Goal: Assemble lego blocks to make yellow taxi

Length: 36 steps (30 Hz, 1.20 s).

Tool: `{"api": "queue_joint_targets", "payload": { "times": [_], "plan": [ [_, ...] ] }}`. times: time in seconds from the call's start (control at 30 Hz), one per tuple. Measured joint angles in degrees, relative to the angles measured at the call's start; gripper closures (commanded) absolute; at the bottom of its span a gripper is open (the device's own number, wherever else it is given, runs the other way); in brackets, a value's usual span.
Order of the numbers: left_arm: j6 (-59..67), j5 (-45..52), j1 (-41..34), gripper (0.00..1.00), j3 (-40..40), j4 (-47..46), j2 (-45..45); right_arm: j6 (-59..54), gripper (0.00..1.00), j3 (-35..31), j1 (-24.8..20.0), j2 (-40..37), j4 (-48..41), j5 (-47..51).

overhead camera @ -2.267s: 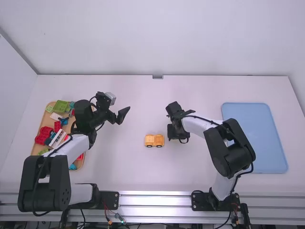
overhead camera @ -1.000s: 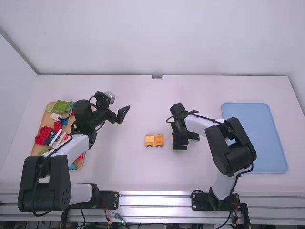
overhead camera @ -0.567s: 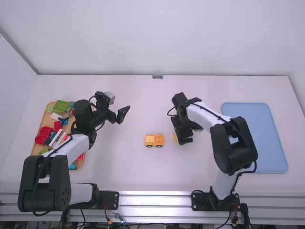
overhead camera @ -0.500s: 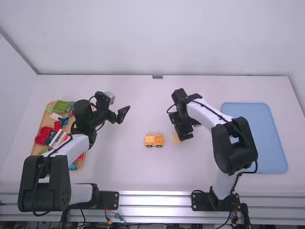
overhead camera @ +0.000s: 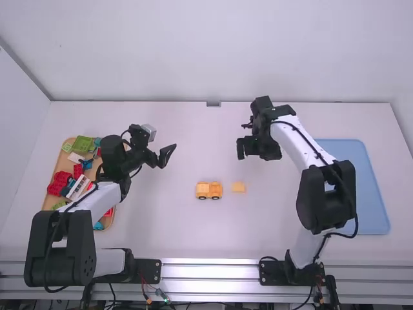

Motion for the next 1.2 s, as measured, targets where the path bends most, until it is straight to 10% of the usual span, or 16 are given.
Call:
{"api": "queue_joint_targets", "payload": {
  "times": [0.47, 0.77, 1.2],
  "plan": [
    [0.37, 1.73, -0.02, 0.01, 0.02, -1.95, 0.00, -62.60, 0.01, -1.55, -4.57, 0.00, -6.27, -19.69],
    [25.88, 22.99, 0.00, 0.02, -0.02, -12.31, 0.24, -104.43, 0.01, -4.15, -11.10, 0.00, -15.28, -40.96],
    [37.00, 34.32, -11.45, 0.01, -0.02, 4.59, 16.87, -116.19, 0.01, -13.73, -13.68, 0.00, -5.25, -48.17]
  ]
}}
